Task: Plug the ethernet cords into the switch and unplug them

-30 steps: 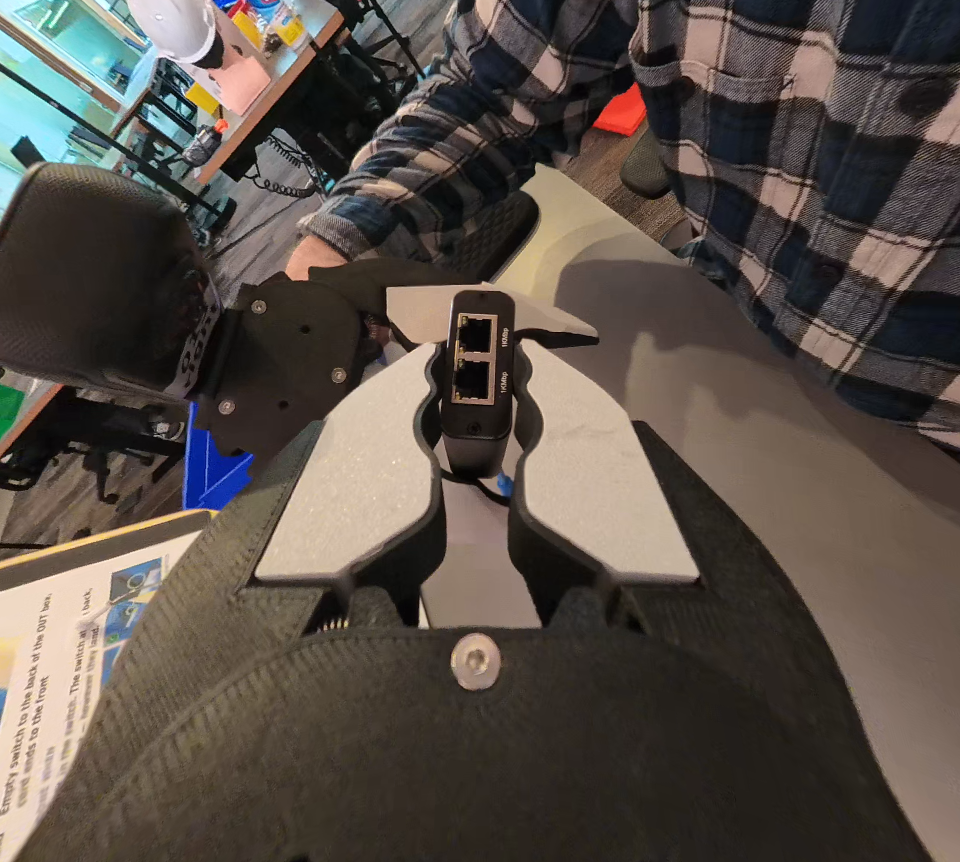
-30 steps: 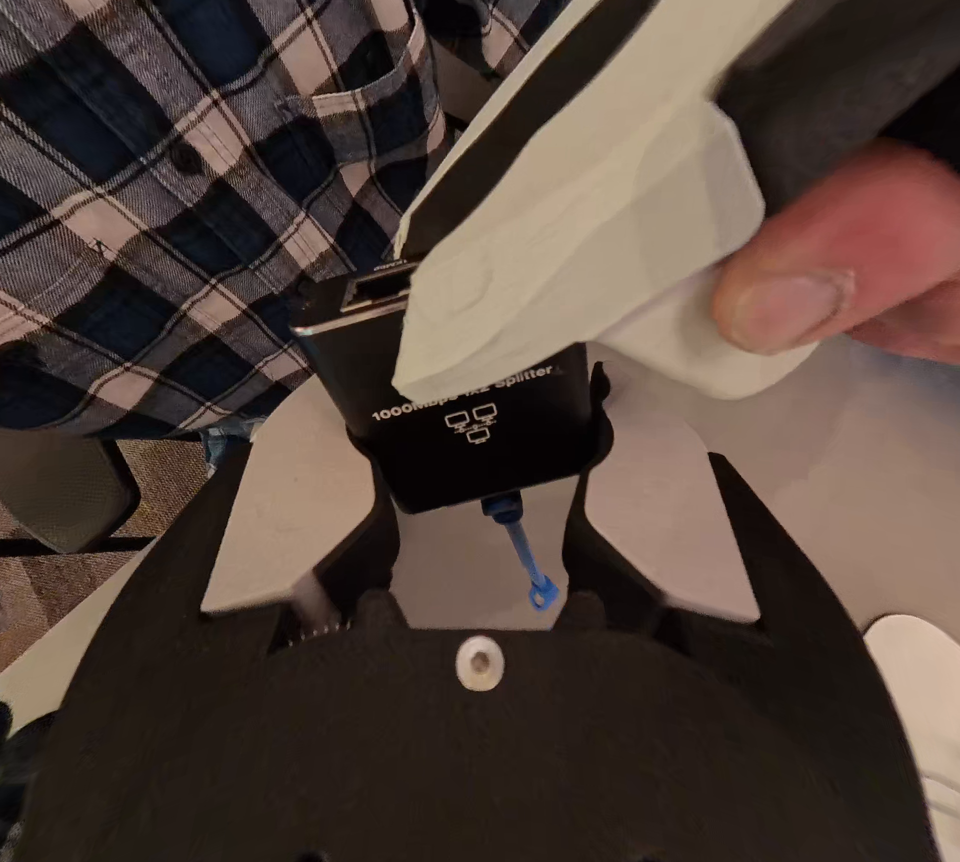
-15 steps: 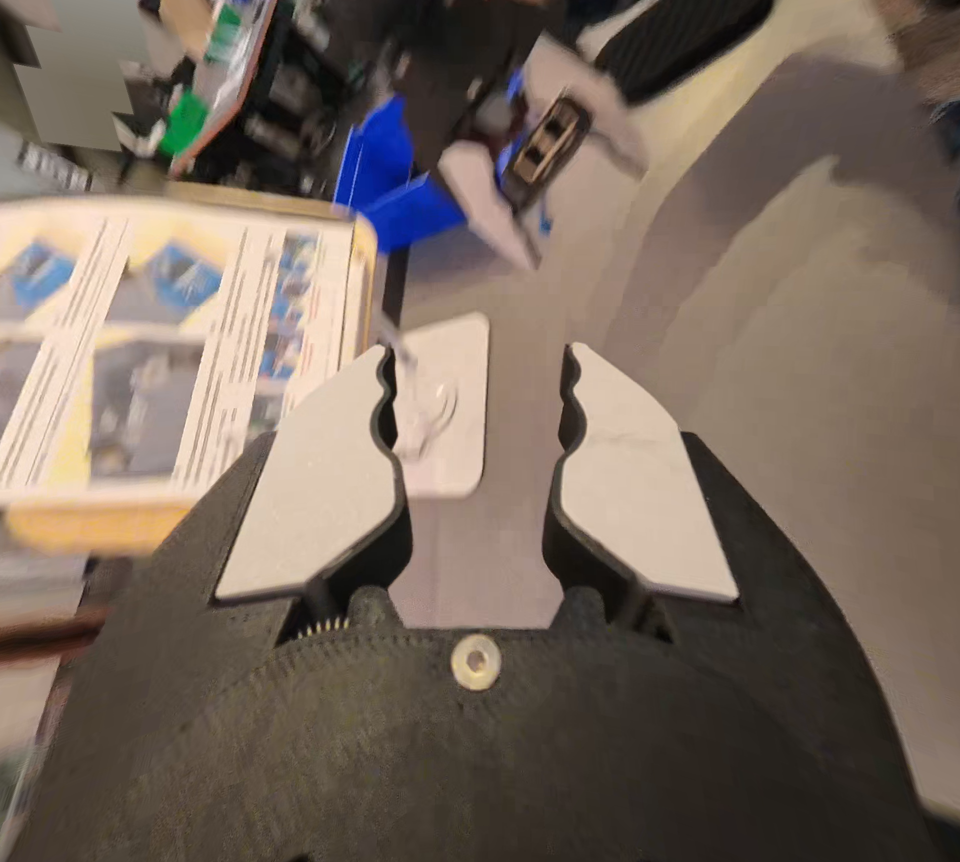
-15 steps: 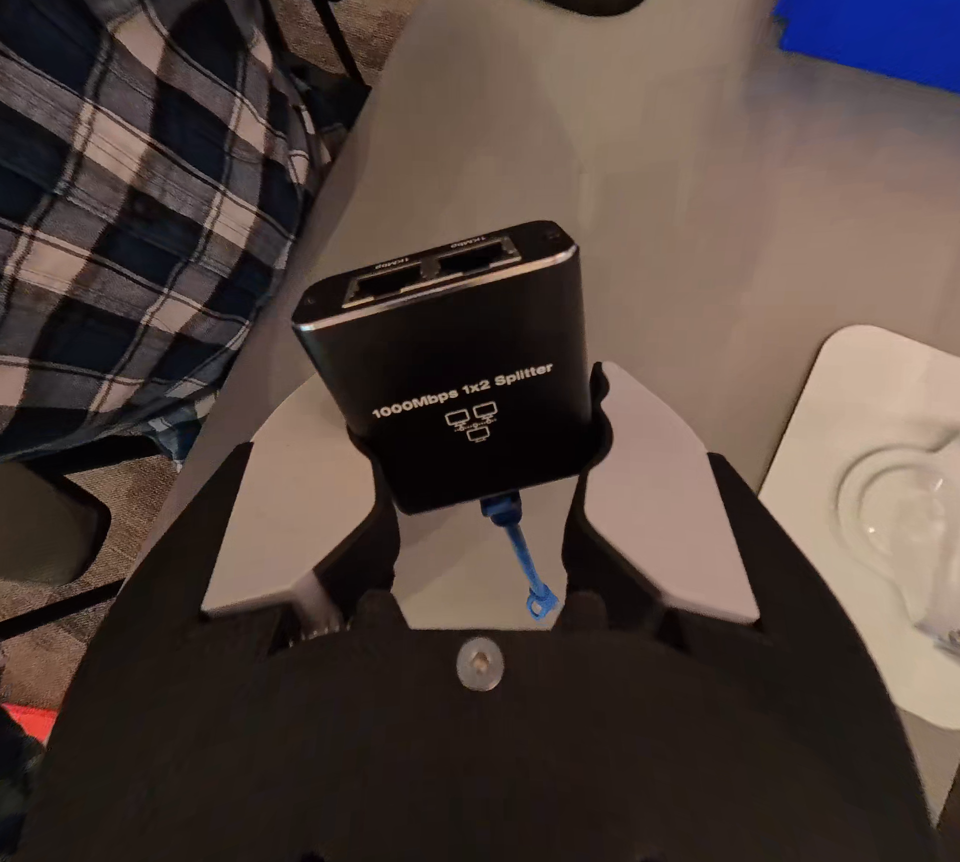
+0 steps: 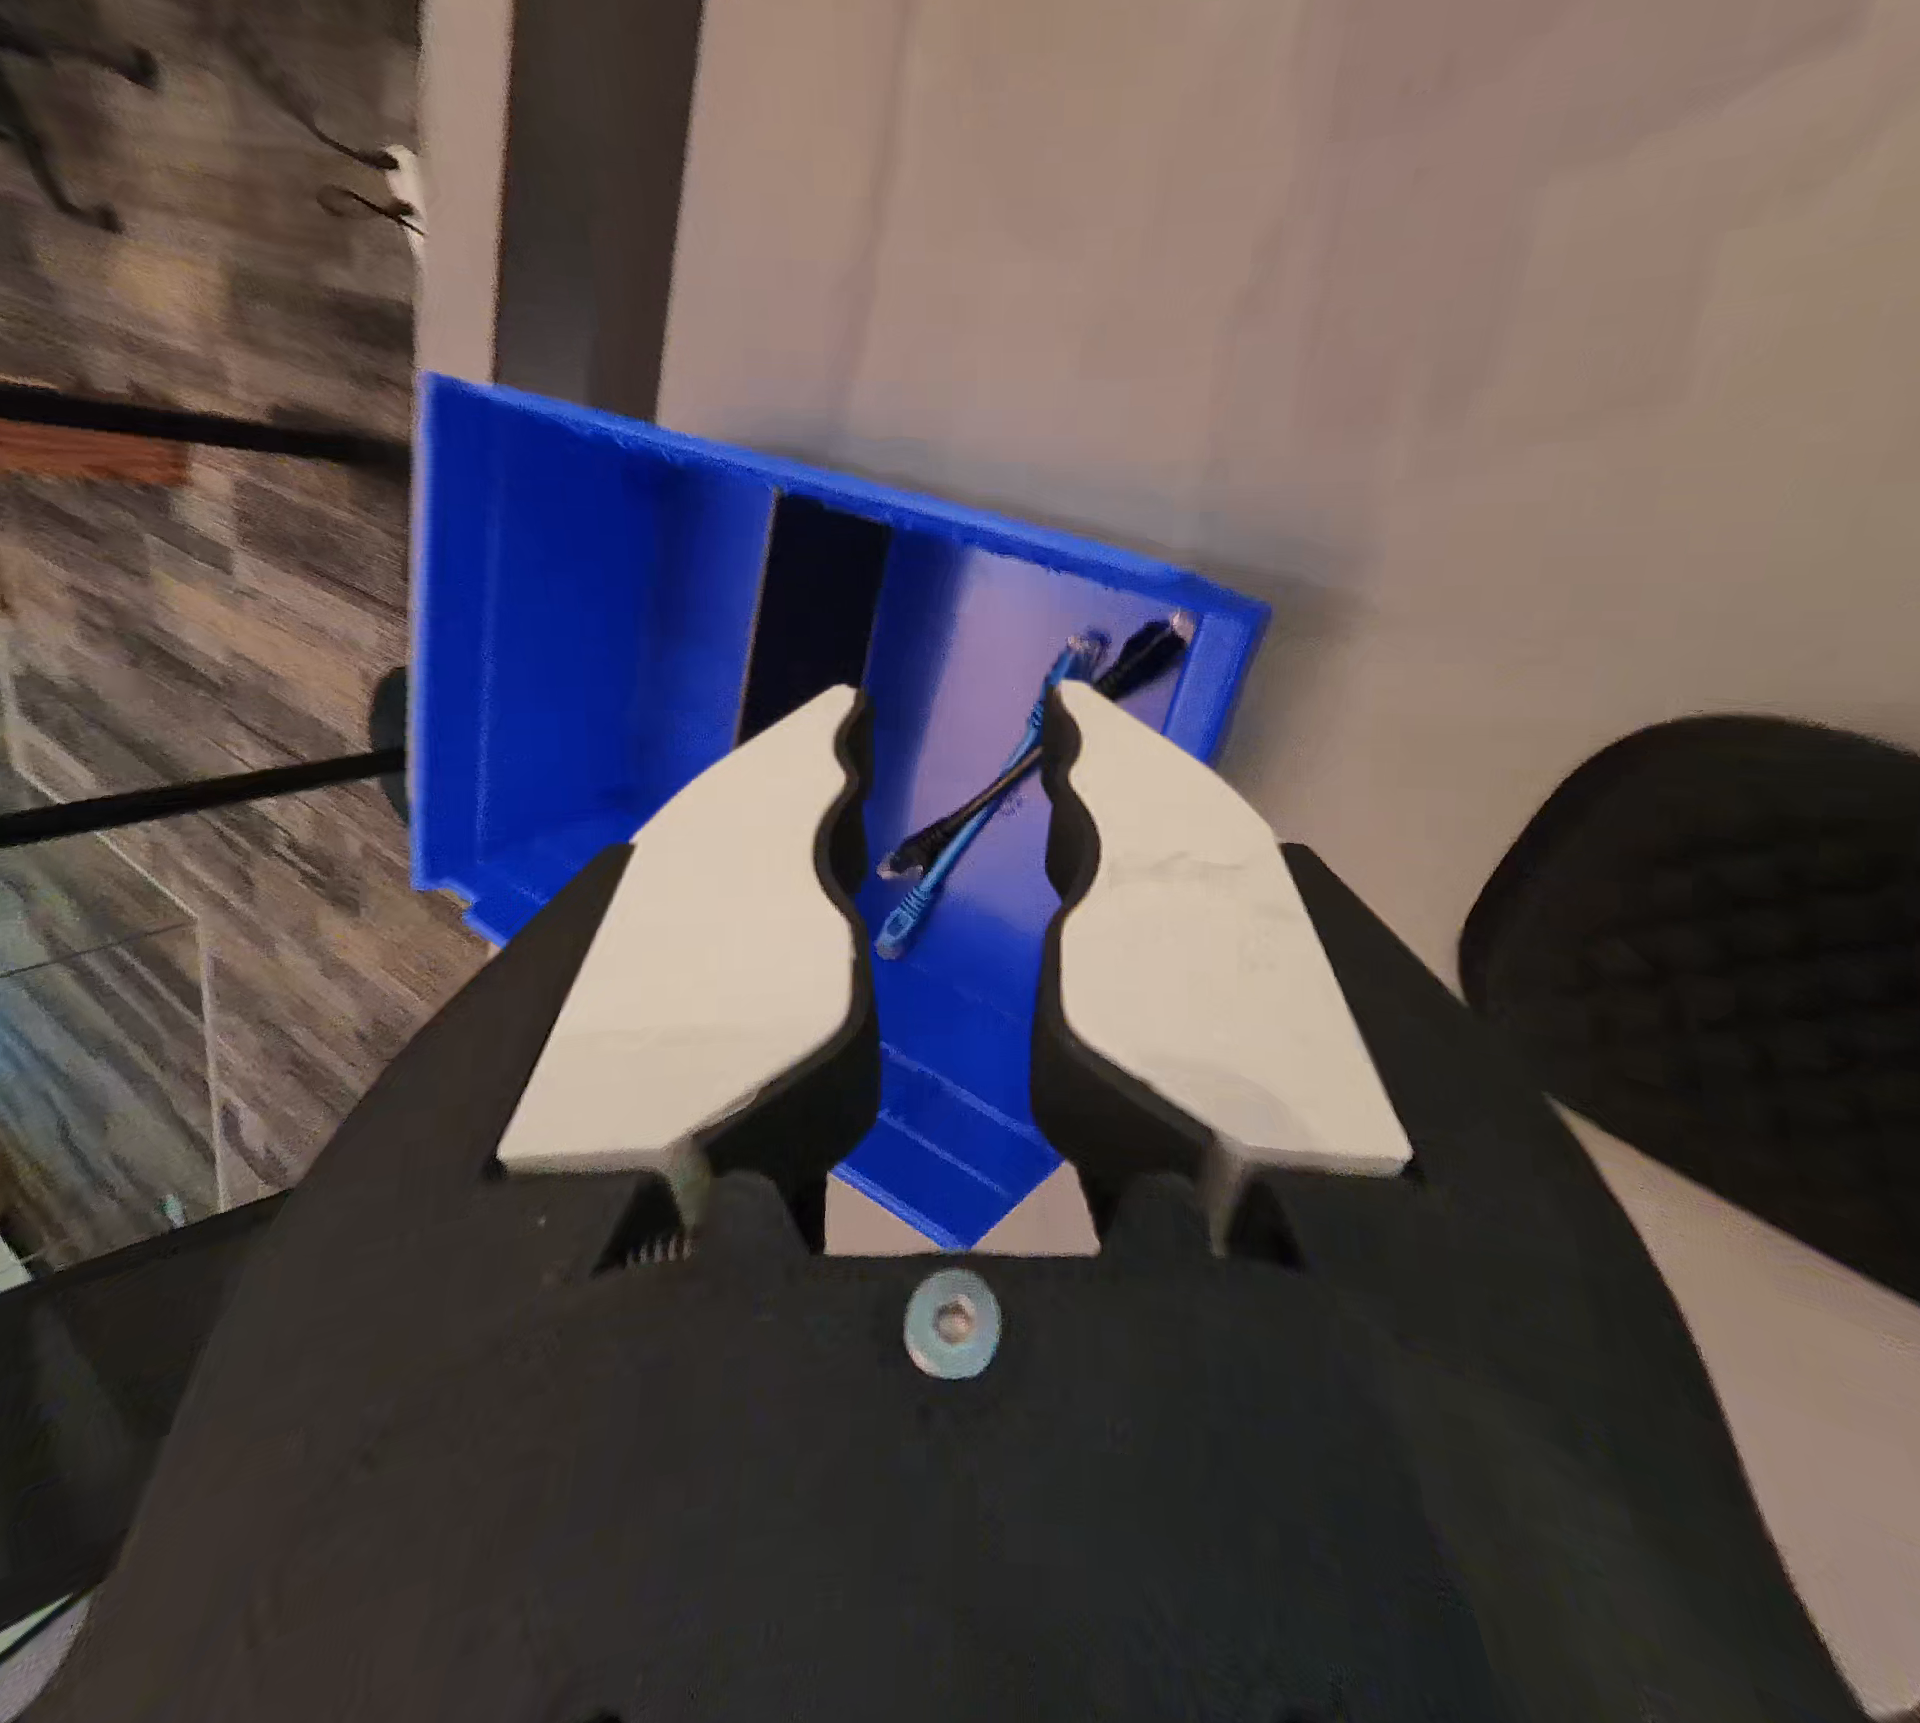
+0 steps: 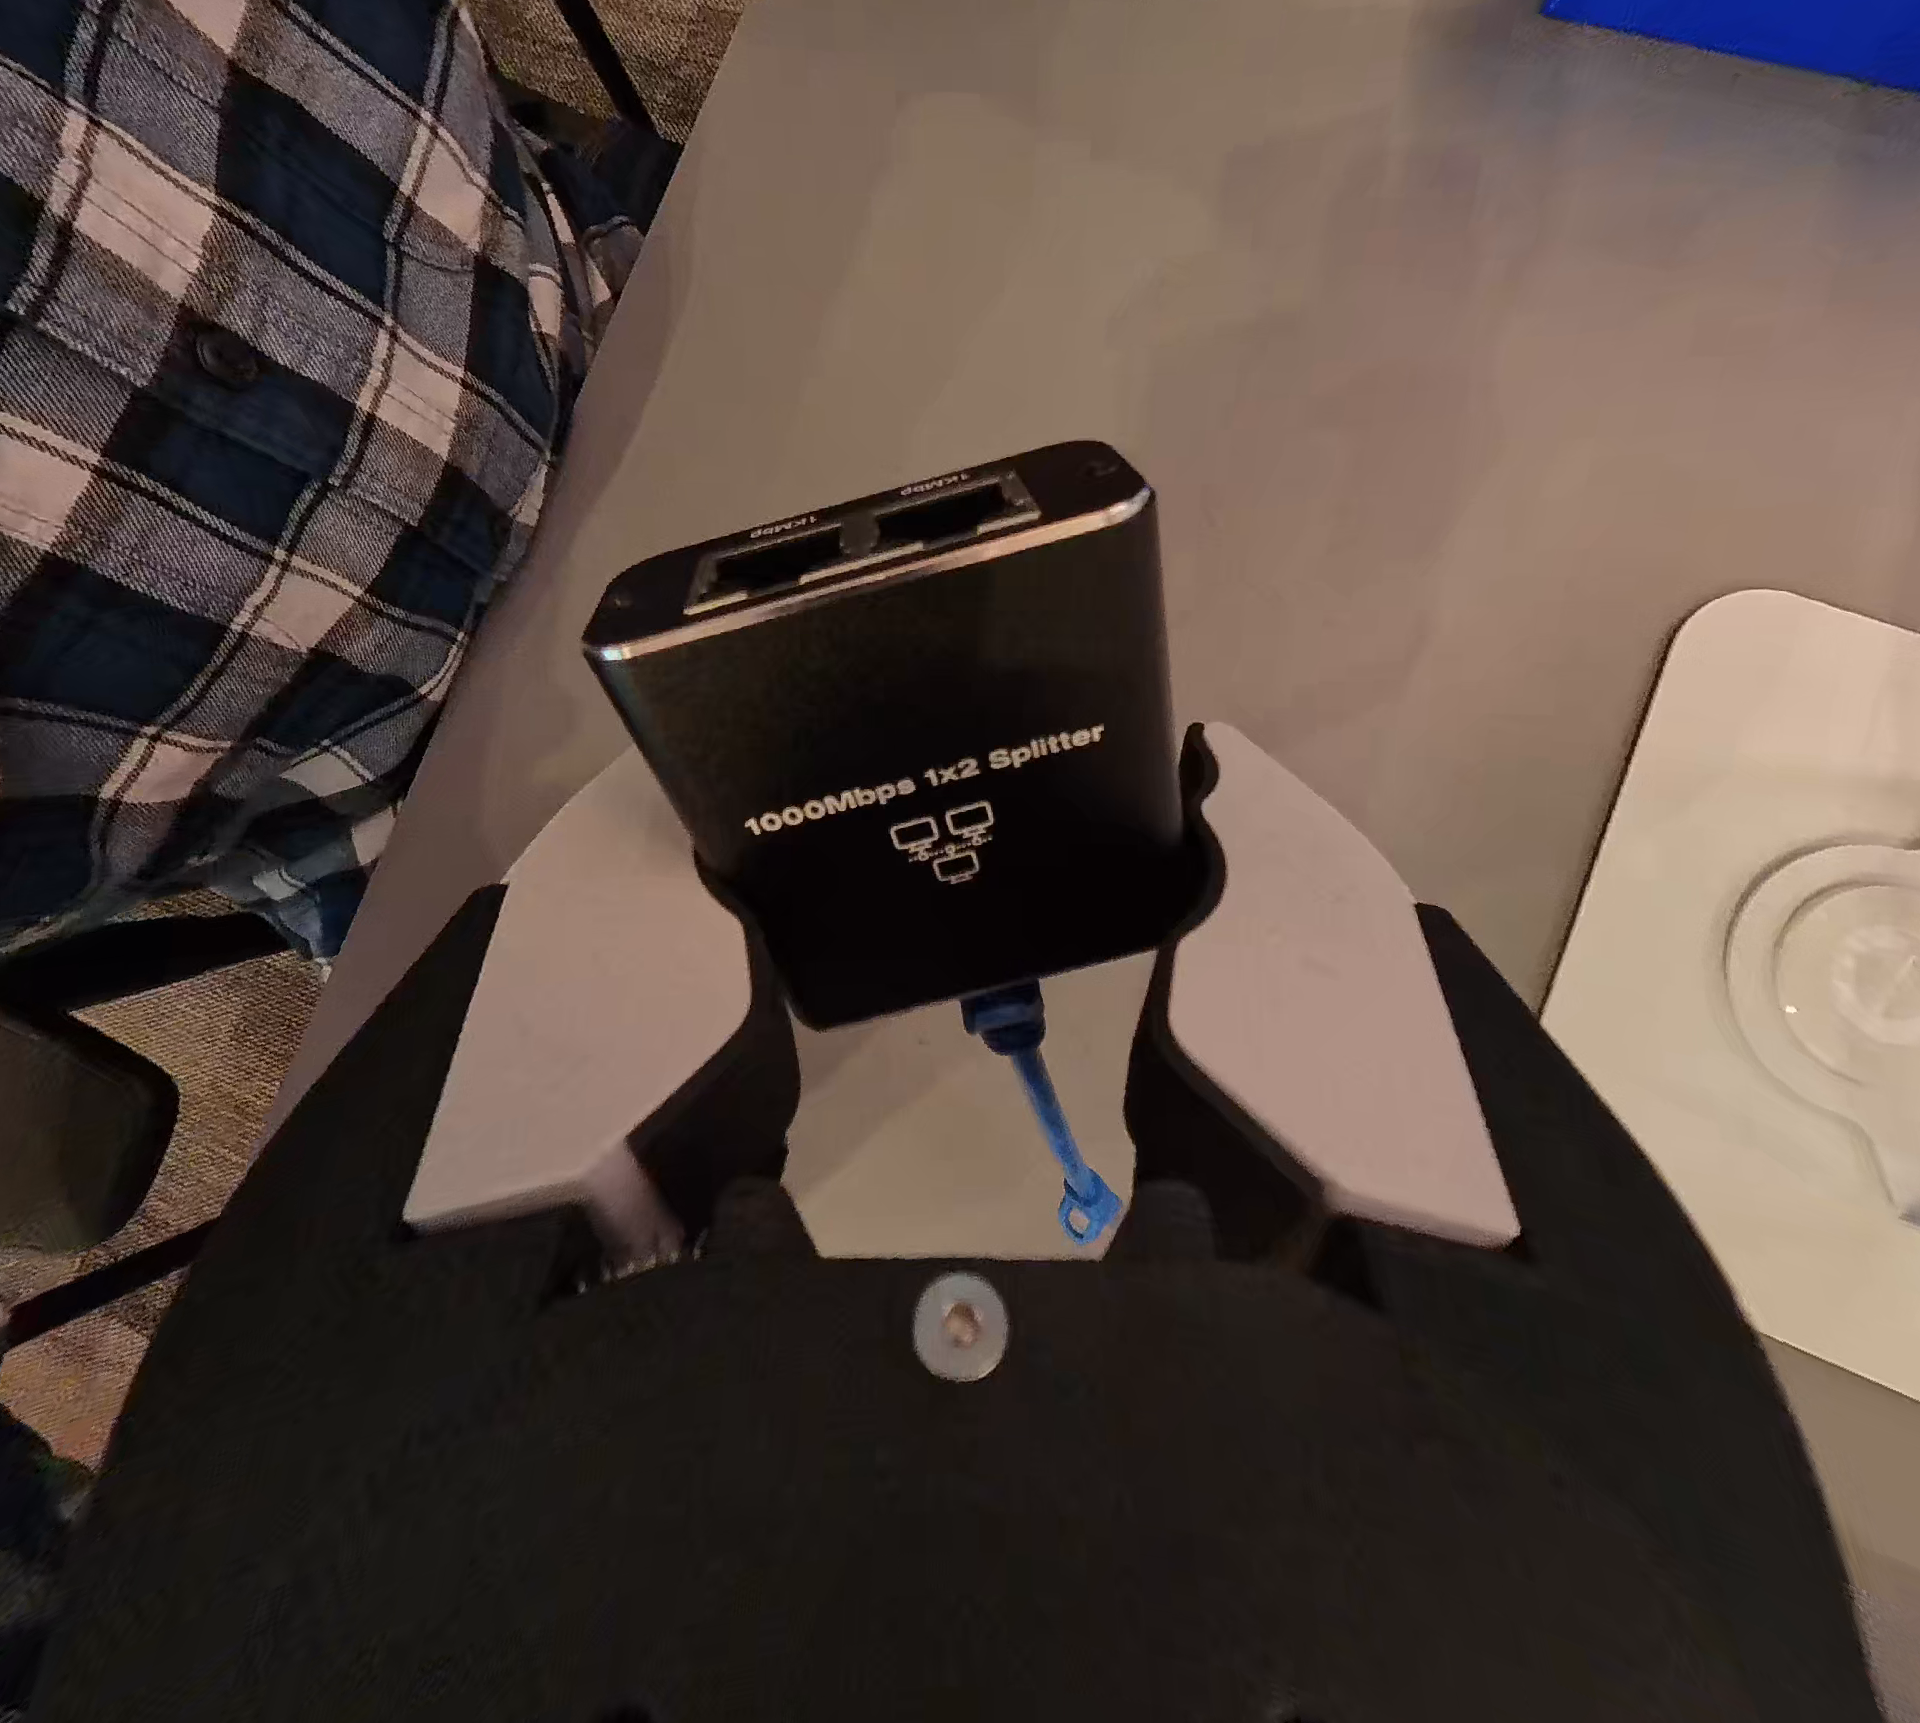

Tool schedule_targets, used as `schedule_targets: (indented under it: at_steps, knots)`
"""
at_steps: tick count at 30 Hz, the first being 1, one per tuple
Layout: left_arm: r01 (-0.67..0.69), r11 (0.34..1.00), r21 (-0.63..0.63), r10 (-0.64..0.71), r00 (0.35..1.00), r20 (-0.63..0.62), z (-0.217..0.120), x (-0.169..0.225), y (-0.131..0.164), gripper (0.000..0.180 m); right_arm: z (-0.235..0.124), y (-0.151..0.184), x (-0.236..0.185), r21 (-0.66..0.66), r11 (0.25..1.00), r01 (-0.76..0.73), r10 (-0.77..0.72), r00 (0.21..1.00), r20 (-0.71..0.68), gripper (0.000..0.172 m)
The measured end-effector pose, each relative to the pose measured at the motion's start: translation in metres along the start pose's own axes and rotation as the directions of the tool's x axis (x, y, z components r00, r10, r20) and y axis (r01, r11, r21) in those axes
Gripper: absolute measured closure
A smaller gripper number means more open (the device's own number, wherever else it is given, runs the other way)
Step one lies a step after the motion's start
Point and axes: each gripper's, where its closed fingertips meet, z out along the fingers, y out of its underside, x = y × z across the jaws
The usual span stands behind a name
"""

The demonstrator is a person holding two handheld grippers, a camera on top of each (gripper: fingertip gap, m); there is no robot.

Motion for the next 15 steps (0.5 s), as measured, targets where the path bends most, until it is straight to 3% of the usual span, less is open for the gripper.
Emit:
schedule_targets:
  at_steps: [7,15]
  knots:
    - [-0.077,0.996,-0.040,0.067,0.976,-0.209,0.043,0.022,0.027,0.163,0.003,0.004,0.000,0.003,0.999,-0.046,0.046,0.999,0.000,0.092]
    - [-0.171,0.981,-0.094,0.140,0.952,-0.273,0.089,0.035,0.053,0.165,0.017,0.001,0.002,-0.012,0.996,-0.083,0.083,0.996,0.011,0.091]
